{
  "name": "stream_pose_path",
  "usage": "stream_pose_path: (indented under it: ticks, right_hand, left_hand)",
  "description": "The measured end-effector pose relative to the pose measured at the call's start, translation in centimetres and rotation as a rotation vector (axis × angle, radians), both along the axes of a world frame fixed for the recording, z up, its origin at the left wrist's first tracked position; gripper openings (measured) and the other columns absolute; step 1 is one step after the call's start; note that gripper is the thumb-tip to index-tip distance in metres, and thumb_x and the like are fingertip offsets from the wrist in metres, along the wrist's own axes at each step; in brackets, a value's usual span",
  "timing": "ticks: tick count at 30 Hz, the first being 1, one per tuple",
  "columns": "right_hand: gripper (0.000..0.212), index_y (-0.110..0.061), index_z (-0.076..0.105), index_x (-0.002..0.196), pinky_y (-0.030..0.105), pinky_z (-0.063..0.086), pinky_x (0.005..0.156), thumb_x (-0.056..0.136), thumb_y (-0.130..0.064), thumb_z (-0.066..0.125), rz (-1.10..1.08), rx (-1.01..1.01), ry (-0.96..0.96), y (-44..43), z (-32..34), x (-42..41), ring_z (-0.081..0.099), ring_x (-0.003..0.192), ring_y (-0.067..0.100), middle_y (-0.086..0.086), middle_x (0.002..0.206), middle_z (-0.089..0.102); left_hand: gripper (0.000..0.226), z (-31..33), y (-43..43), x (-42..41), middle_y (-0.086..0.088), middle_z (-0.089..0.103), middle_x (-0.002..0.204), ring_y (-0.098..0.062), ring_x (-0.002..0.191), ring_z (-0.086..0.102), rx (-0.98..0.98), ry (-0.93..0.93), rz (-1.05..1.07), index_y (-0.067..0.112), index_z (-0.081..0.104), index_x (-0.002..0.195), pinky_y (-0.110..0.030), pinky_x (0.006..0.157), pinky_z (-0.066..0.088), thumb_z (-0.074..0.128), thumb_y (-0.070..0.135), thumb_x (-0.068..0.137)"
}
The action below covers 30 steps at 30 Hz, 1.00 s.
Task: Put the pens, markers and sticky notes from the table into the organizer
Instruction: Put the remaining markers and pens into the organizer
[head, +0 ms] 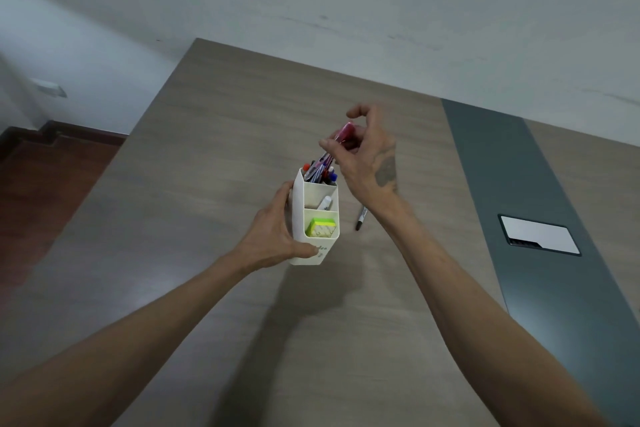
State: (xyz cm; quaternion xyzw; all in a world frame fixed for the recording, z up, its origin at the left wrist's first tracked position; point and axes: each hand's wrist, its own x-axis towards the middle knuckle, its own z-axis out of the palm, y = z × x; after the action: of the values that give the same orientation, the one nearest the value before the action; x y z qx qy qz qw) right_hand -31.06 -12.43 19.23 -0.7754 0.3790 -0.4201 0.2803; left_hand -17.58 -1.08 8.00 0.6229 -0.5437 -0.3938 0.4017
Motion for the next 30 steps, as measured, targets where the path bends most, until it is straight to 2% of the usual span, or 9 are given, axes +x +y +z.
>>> stream_pose_path:
  ticks: [4, 8, 10, 12, 16, 21, 24, 27, 30]
  right_hand:
    - [0.034, -0.009, 0.054, 0.108, 0.020, 0.057, 0.060, 0.085, -0.019, 0.077, -0.005, -0.055, 0.030, 0.1, -1.8, 0.6, 0.068, 0.065, 0.007, 0.000, 0.084, 0.071]
    - [0.019, -0.003, 0.074, 0.095, 0.032, 0.059, 0.076, 0.083, -0.017, 0.076, 0.005, -0.232, 0.129, 0.0, -3.1, 0.9, 0.070, 0.083, 0.017, 0.010, 0.097, 0.074]
    - [0.015, -0.003, 0.077, 0.091, 0.022, 0.056, 0.081, 0.087, -0.016, 0.072, 0.005, -0.294, 0.135, -0.2, -2.8, 0.5, 0.070, 0.086, 0.017, 0.011, 0.099, 0.075]
    - [0.015, -0.002, 0.075, 0.096, 0.015, 0.055, 0.077, 0.091, -0.014, 0.067, -0.024, -0.299, 0.082, -0.9, -2.4, -0.5, 0.071, 0.079, 0.016, 0.011, 0.095, 0.075]
    - [0.023, 0.000, 0.070, 0.110, 0.035, 0.063, 0.069, 0.097, -0.012, 0.057, -0.134, -0.132, 0.015, -3.1, -3.2, -3.1, 0.072, 0.077, 0.020, 0.012, 0.096, 0.072]
    - [0.023, -0.002, 0.072, 0.113, 0.038, 0.057, 0.078, 0.094, -0.005, 0.060, 0.024, -0.343, 0.197, -2.2, -4.7, -3.1, 0.068, 0.090, 0.024, 0.013, 0.104, 0.072]
    - [0.029, -0.008, 0.073, 0.114, 0.042, 0.050, 0.083, 0.093, -0.009, 0.052, 0.030, -0.426, 0.356, -1.9, -5.0, -1.8, 0.062, 0.095, 0.030, 0.009, 0.108, 0.069]
    - [0.041, -0.002, 0.070, 0.116, 0.043, 0.049, 0.084, 0.086, -0.007, 0.043, 0.137, -0.421, 0.417, -1.1, -5.6, -0.8, 0.063, 0.093, 0.033, 0.013, 0.111, 0.069]
    - [0.046, 0.005, 0.057, 0.132, 0.037, 0.050, 0.094, 0.090, -0.003, 0.041, 0.202, -0.315, 0.344, -0.6, -5.0, -1.0, 0.066, 0.102, 0.031, 0.019, 0.119, 0.068]
  left_hand:
    - [0.112, 0.3, 0.0, -0.4, 0.014, 0.066, 0.128, -0.008, 0.112, 0.067, -0.013, 0.011, 0.008, 0.033, 0.035, 0.150, -0.030, 0.090, 0.059, 0.097, 0.028, 0.056]
    - [0.117, 0.4, 0.0, -0.6, 0.013, 0.067, 0.126, -0.012, 0.110, 0.069, -0.007, 0.039, 0.043, 0.034, 0.035, 0.150, -0.042, 0.092, 0.060, 0.094, 0.035, 0.050]
    - [0.118, 0.4, -0.1, -0.6, 0.013, 0.067, 0.128, -0.012, 0.111, 0.069, 0.002, 0.047, 0.049, 0.033, 0.035, 0.151, -0.044, 0.093, 0.060, 0.094, 0.037, 0.049]
    - [0.119, 0.2, -0.1, -0.5, 0.013, 0.065, 0.131, -0.012, 0.116, 0.067, 0.016, 0.059, 0.041, 0.033, 0.033, 0.152, -0.044, 0.097, 0.059, 0.093, 0.039, 0.050]
    - [0.124, 0.0, -0.5, -0.4, 0.013, 0.061, 0.137, -0.013, 0.124, 0.063, 0.044, 0.089, 0.039, 0.033, 0.031, 0.155, -0.045, 0.102, 0.057, 0.092, 0.044, 0.048]
    - [0.123, -0.4, -1.1, -1.2, 0.012, 0.063, 0.134, -0.012, 0.121, 0.065, 0.044, 0.109, 0.018, 0.031, 0.031, 0.155, -0.044, 0.102, 0.057, 0.092, 0.042, 0.049]
    - [0.119, -0.4, -1.7, -1.9, 0.013, 0.067, 0.129, -0.013, 0.115, 0.069, 0.024, 0.121, 0.018, 0.034, 0.034, 0.152, -0.046, 0.098, 0.059, 0.094, 0.035, 0.049]
    - [0.118, -0.3, -2.2, -2.3, 0.014, 0.067, 0.128, -0.013, 0.114, 0.069, 0.013, 0.134, 0.016, 0.036, 0.034, 0.152, -0.047, 0.097, 0.059, 0.094, 0.031, 0.051]
    - [0.118, -0.5, -2.4, -2.3, 0.014, 0.066, 0.130, -0.014, 0.116, 0.069, 0.019, 0.155, 0.007, 0.037, 0.033, 0.153, -0.047, 0.095, 0.060, 0.095, 0.030, 0.053]
